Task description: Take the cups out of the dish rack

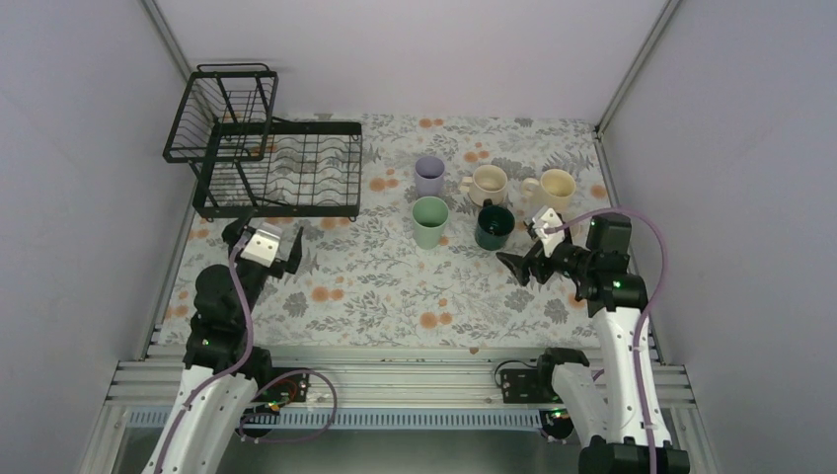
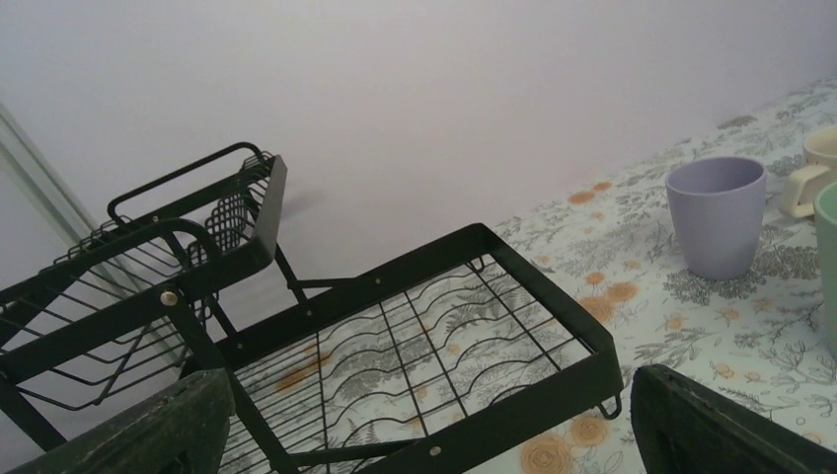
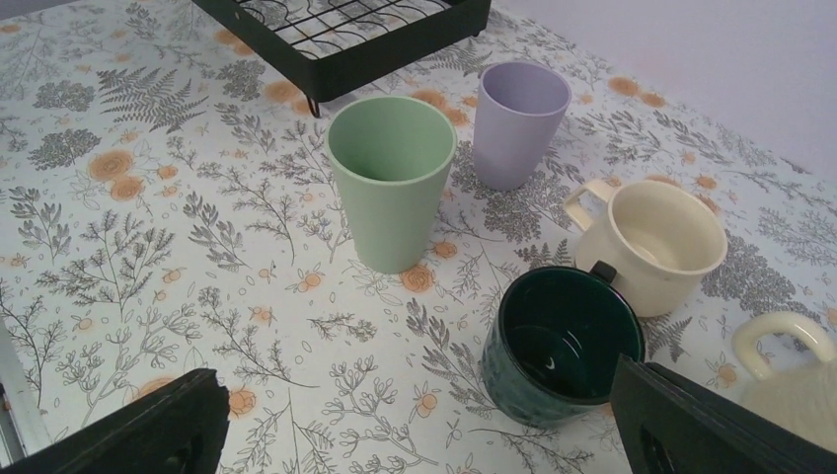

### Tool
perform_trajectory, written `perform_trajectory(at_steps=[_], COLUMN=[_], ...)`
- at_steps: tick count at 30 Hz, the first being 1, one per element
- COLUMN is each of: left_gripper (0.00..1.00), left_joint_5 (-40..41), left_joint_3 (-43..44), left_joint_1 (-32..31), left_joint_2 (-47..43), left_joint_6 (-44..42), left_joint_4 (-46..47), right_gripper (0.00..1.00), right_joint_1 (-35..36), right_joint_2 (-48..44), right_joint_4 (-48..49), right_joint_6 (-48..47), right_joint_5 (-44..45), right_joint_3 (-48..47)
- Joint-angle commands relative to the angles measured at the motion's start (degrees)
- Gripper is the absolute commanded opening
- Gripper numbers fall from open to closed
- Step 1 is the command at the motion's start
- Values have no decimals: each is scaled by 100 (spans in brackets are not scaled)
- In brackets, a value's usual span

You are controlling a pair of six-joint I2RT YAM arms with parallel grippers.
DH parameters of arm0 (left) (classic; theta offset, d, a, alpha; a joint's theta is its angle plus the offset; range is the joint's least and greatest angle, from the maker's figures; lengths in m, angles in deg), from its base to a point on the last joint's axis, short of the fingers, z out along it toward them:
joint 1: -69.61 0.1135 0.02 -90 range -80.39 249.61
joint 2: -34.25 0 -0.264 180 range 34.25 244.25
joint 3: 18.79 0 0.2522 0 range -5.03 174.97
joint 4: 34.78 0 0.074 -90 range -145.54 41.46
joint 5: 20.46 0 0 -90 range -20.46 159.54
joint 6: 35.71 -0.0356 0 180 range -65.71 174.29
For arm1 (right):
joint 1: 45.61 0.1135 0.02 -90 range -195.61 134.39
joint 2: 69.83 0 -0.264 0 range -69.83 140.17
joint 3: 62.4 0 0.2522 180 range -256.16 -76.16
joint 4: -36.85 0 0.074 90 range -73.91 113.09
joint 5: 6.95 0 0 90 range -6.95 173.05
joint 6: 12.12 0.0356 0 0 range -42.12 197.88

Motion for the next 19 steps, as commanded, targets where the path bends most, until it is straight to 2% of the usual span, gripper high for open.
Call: perform_trajectory(at_steps=[1, 19], left_gripper=[100, 100], left_joint_5=[122, 273], left_joint_3=[-24, -69], left_joint_1=[29, 27], left_joint_2=[-137, -57], left_joint_6=[270, 343], left_joint_4=[33, 86], right_gripper=[100, 100], right_joint_1=[7, 4], right_joint_2=[29, 26], right_joint_4=[194, 265], right_joint_6=[-214, -119], right_joint_5=[-254, -139], right_joint_3=[48, 118])
